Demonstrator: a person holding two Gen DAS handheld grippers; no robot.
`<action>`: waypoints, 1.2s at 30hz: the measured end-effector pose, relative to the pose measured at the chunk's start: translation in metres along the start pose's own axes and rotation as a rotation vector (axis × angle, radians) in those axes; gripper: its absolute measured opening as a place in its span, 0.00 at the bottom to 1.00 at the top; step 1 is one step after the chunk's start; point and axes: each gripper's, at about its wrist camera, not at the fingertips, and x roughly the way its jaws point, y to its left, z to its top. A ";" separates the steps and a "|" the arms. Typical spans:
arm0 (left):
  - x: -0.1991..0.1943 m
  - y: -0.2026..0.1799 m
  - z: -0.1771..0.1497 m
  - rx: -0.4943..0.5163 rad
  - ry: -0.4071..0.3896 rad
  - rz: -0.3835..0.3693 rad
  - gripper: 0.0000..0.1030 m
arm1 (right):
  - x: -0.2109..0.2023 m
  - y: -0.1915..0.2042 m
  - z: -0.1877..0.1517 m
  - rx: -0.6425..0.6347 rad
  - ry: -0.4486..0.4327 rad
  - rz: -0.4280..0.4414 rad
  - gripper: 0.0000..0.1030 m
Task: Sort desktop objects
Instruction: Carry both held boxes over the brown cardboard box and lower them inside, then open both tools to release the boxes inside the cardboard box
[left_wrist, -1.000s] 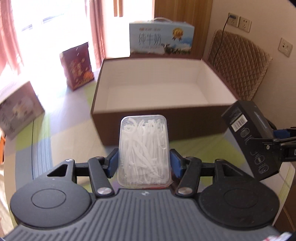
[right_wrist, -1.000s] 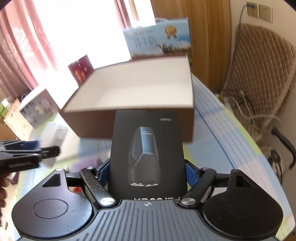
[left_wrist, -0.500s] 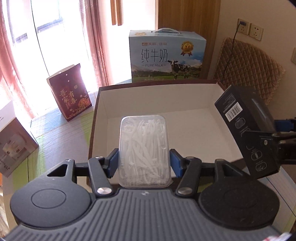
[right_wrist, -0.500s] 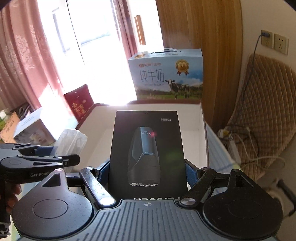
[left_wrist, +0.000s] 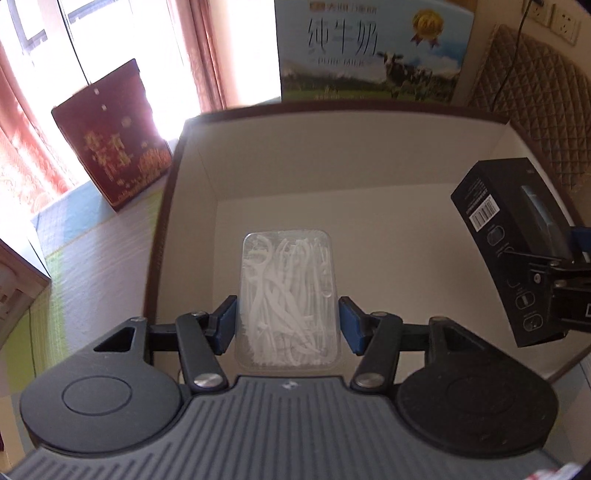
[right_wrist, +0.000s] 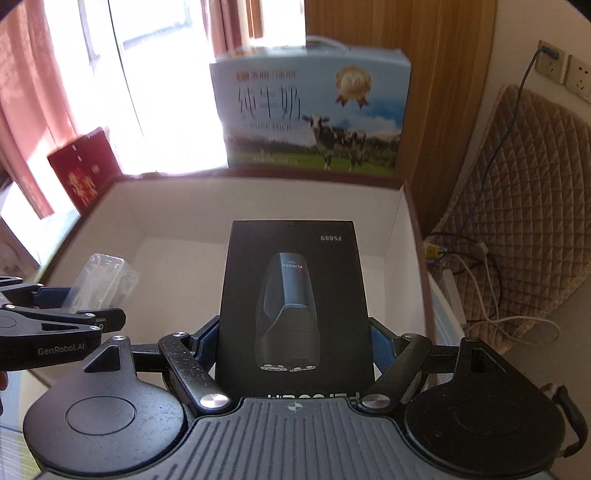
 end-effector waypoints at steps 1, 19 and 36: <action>0.004 -0.001 0.000 0.000 0.013 -0.003 0.51 | 0.005 0.001 0.001 -0.007 0.010 -0.003 0.73; 0.017 -0.017 0.010 0.069 0.074 0.015 0.67 | 0.030 0.009 0.000 -0.090 0.080 -0.032 0.73; -0.003 -0.017 0.009 0.037 0.034 -0.006 0.79 | 0.002 0.009 0.000 -0.120 0.021 0.036 0.98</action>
